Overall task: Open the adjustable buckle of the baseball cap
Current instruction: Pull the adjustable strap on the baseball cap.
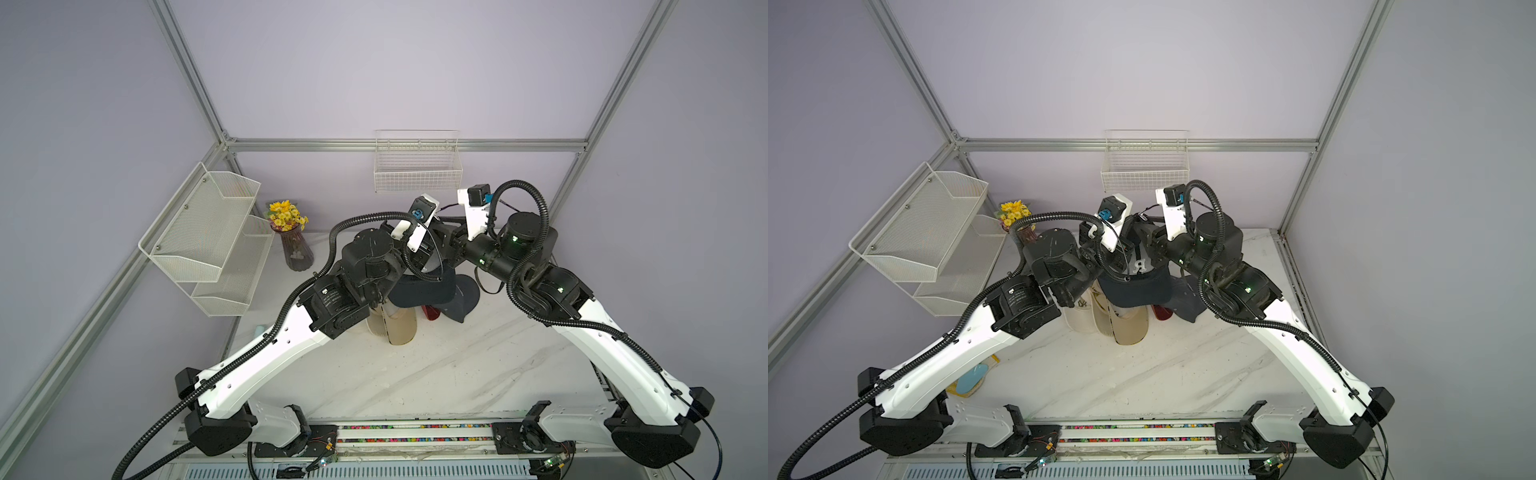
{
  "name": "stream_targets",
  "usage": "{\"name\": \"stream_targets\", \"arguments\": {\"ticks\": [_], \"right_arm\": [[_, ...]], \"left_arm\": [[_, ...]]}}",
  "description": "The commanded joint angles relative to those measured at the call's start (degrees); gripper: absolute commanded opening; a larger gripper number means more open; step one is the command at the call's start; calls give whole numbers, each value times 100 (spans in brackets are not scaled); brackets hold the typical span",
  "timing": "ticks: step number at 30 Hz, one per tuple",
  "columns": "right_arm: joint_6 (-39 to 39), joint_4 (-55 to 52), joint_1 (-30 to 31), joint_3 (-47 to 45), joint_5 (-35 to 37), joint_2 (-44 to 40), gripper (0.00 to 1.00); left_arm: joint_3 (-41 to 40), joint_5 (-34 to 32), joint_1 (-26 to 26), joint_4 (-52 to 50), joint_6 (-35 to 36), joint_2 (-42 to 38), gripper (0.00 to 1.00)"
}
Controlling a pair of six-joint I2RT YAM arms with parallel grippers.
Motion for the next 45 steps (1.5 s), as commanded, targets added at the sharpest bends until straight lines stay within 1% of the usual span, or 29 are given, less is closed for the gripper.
{"name": "stream_targets", "arguments": {"ticks": [1,2,5,6,8,15,21,28,33,36,39,40,42,45], "right_arm": [[-23,78,85,-83,-69,-133,34],[3,118,99,-87,-62,-134,30],[118,249,107,-98,125,-150,4],[151,293,108,-107,191,-167,0],[236,399,108,-122,295,-184,0],[518,714,108,-217,549,-241,0],[719,873,108,-256,653,-263,0],[766,924,103,-276,1064,-312,0],[638,921,84,-185,1398,-310,0],[557,846,34,-26,1515,-242,0],[449,786,-66,13,1629,-98,0],[462,754,-140,1,1573,-45,0],[616,714,-318,-64,1192,117,0],[787,565,-329,-123,621,461,0]], "left_arm": [[505,99,-10,80,-18,5,0],[522,118,-14,28,-30,25,0],[585,220,-10,-183,-57,67,0],[618,262,-10,-286,-65,100,0],[688,290,-10,-532,-67,137,0],[523,309,-9,-818,-67,76,0],[349,262,-4,-858,-87,-55,0],[156,208,-3,-892,-136,-132,0],[-169,153,-4,-891,-248,-288,0],[-501,25,0,-891,-325,-462,0],[-976,-489,52,-822,-554,-730,0],[-1134,-582,127,-816,-601,-838,0],[-1449,-633,410,-773,-777,-1097,0],[-1689,-631,834,-703,-893,-1264,0]]}}
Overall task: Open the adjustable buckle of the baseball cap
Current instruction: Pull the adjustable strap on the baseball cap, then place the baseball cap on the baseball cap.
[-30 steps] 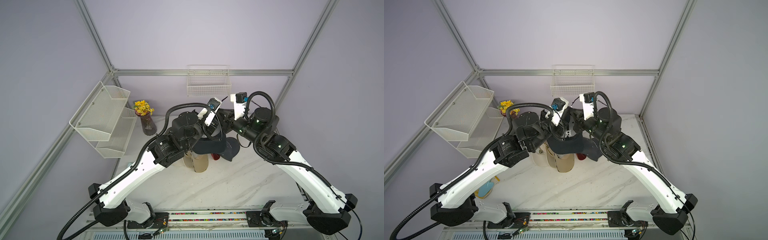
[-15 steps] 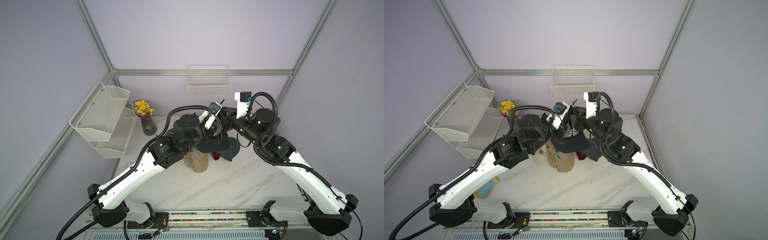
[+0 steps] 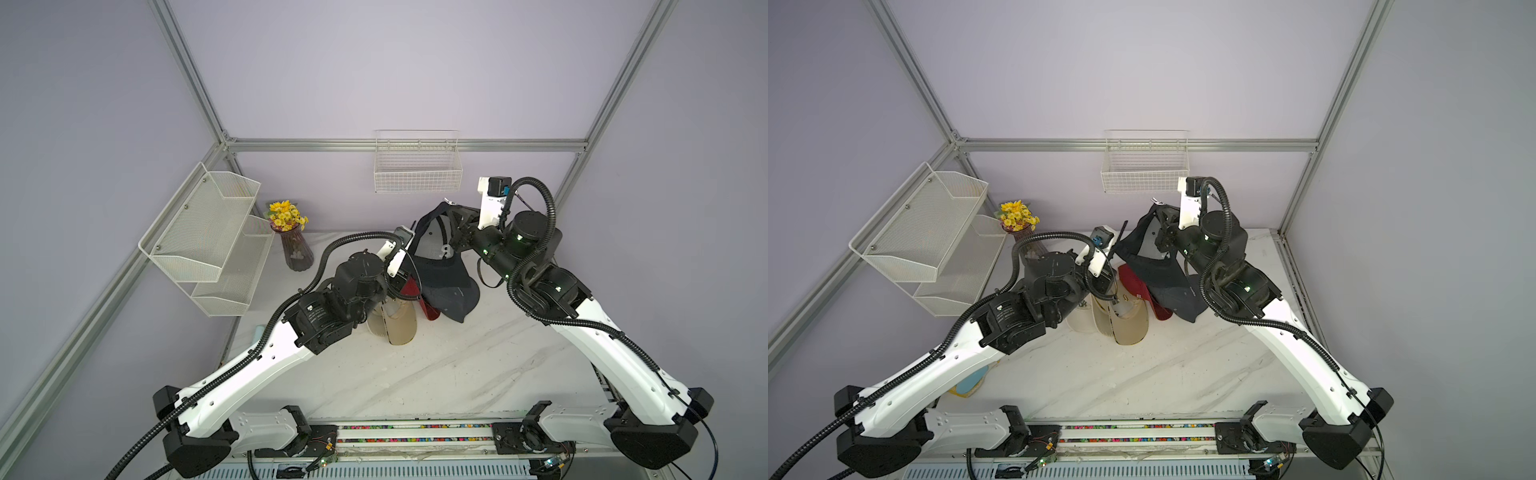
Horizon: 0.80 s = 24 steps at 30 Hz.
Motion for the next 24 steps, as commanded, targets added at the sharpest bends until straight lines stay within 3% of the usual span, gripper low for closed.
{"name": "stream_targets", "arguments": {"ticks": [1,5,7,8,9,10,13,16,18,21,24], "right_arm": [[244,-30,-48,-19,-657,554,0],[342,10,-53,-209,-981,1154,2],[281,-2,-144,-242,-817,1434,52],[260,-23,-241,-247,-830,1588,84],[219,-64,-367,-239,-783,1705,97],[146,-154,-480,-213,-685,1774,97],[-208,-733,-851,-102,300,1705,97],[-363,-403,-1451,-918,1085,927,97],[-513,620,-1907,-2008,1633,201,97],[-113,1686,-2761,-3332,1556,-297,97],[331,2423,-3383,-4449,867,-190,97]], "left_arm": [[-115,-247,449,246,-334,-254,0],[-127,254,1163,250,-623,25,0],[-354,623,1668,371,-790,203,4],[-499,719,1968,458,-856,325,30],[-593,724,2214,498,-971,469,67],[-626,786,2399,490,-1060,525,81],[-914,243,2581,696,-1162,271,100],[-1703,35,3022,1288,-1497,-314,100],[-2276,288,3574,1404,-2006,-631,100],[-3267,-60,4156,1954,-2421,-879,100],[-4136,-355,4564,2461,-2379,-1006,100]]}}
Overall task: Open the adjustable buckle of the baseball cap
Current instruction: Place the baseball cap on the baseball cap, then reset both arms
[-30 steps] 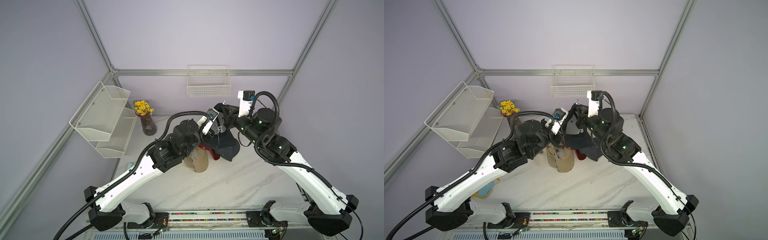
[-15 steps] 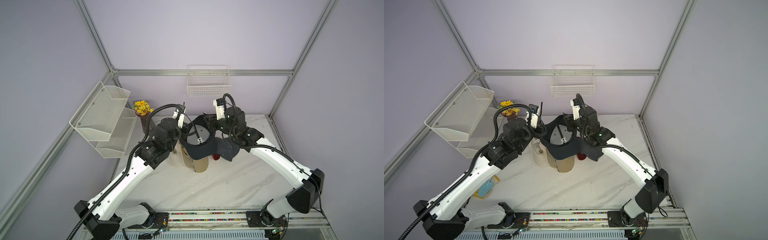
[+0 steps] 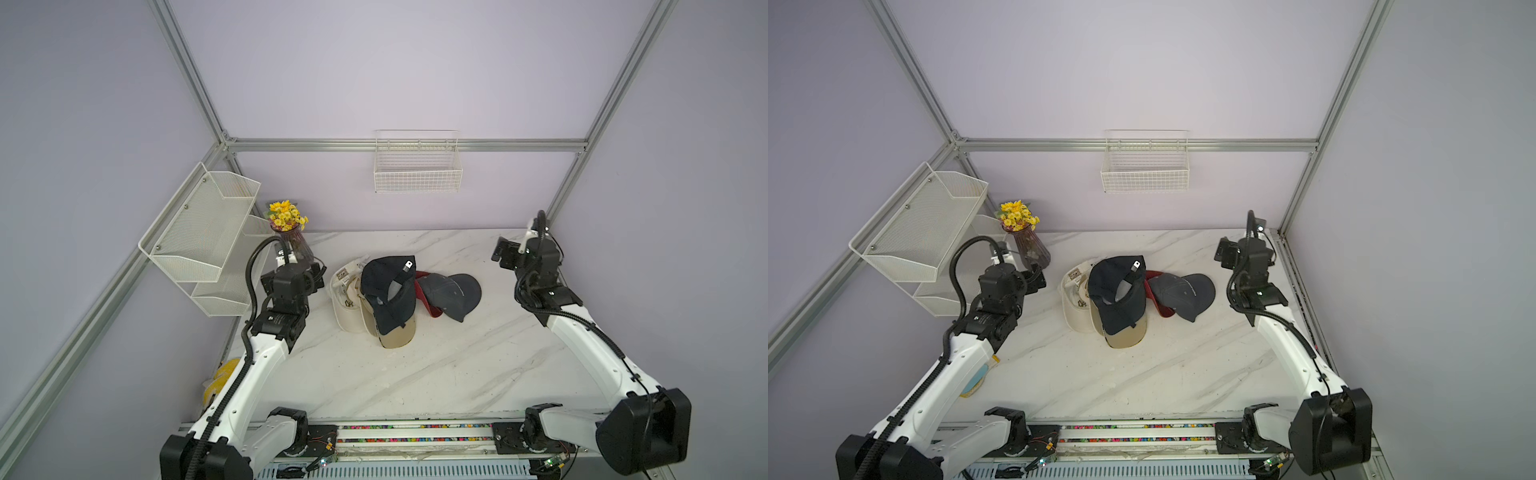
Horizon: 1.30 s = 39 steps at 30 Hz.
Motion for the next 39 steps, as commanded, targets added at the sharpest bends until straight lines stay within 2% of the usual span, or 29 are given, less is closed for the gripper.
{"name": "stream_targets", "arguments": {"ticks": [1,4,7,10,11,12,14,16,17,18,19,21,22,24,25,27,28,29,30,39], "right_arm": [[362,1210,-345,-1178,-337,331,97],[-35,2204,-352,-2076,-438,368,97],[-238,2920,-396,-2472,-604,768,97],[-631,4452,-404,-2847,-664,1683,97],[-604,4082,-405,-2639,-761,1695,97],[-817,4706,-405,-2752,-797,1843,97],[-895,5795,-413,-2925,-914,2300,97],[-901,6147,-413,-2817,-1031,2925,97],[-965,6820,-405,-2901,-1048,3274,97],[-920,6743,-396,-2961,-940,3176,97],[-832,6433,-396,-2978,-849,2999,97],[-926,7793,-396,-3421,-866,3277,97],[-882,7872,-378,-3524,-763,3223,97],[-816,7385,-378,-3385,-649,3120,97],[-853,7250,-376,-3225,-708,3185,97],[-900,6326,-375,-2836,-870,3093,97],[-932,6124,-378,-2687,-941,3145,97],[-960,6184,-378,-2662,-973,3192,97],[-958,6123,-374,-2661,-980,3174,97],[-968,6178,-374,-2697,-989,3150,97]], "left_arm": [[-886,-501,269,959,-417,-81,100],[-1434,-683,382,1577,-274,69,100],[-1612,-613,543,1728,-414,681,100],[-1957,-433,547,3016,-232,1445,100],[-1951,-483,558,3330,-77,1760,100],[-1661,-386,560,3017,-41,1893,100],[-1681,-285,639,3838,491,2212,100],[-1538,291,984,3754,369,2485,100],[-1375,498,1056,3535,215,2537,100],[-1404,618,1079,3663,157,2533,100],[-1644,848,1066,4227,226,2505,100],[-2454,1078,868,5608,577,2369,100],[-2867,1110,809,6248,660,2511,100],[-3377,1105,769,8726,993,3411,100],[-3340,1127,767,8546,980,3295,100],[-2849,1136,767,6486,695,2652,100],[-2677,1166,773,6264,742,2746,100],[-2550,1299,767,6452,917,3005,100],[-2518,1148,677,6562,1077,3111,100],[-2464,1155,609,6353,1107,3038,100]]}}
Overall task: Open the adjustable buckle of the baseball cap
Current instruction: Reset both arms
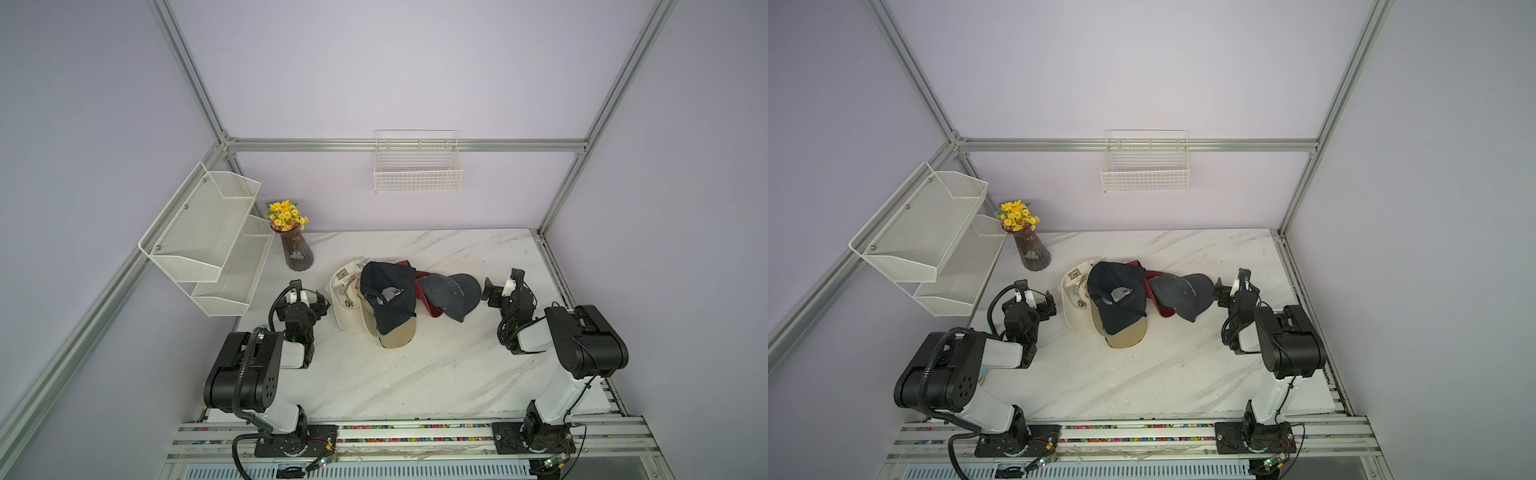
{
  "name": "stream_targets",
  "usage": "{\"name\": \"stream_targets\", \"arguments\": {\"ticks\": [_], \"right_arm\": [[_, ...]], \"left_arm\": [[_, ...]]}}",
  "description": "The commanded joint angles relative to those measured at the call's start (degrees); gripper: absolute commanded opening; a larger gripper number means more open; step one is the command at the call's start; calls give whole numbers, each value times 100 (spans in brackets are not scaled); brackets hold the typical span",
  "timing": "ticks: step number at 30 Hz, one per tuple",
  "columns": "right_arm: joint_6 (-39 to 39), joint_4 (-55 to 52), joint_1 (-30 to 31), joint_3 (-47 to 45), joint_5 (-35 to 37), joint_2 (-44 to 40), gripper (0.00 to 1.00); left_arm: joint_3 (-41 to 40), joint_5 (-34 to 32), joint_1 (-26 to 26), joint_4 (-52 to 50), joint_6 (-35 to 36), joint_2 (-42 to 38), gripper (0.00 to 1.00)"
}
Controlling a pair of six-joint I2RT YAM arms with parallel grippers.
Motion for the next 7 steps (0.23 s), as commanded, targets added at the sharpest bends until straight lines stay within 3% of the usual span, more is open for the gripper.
{"name": "stream_targets", "arguments": {"ticks": [1,7], "right_arm": [[-85,-30,2,-22,-28,-37,97],[-85,-32,1,-22,-36,-39,97]], "left_arm": [[80,29,-10,206,109,-24,100],[74,10,-17,247,98,-19,100]]}}
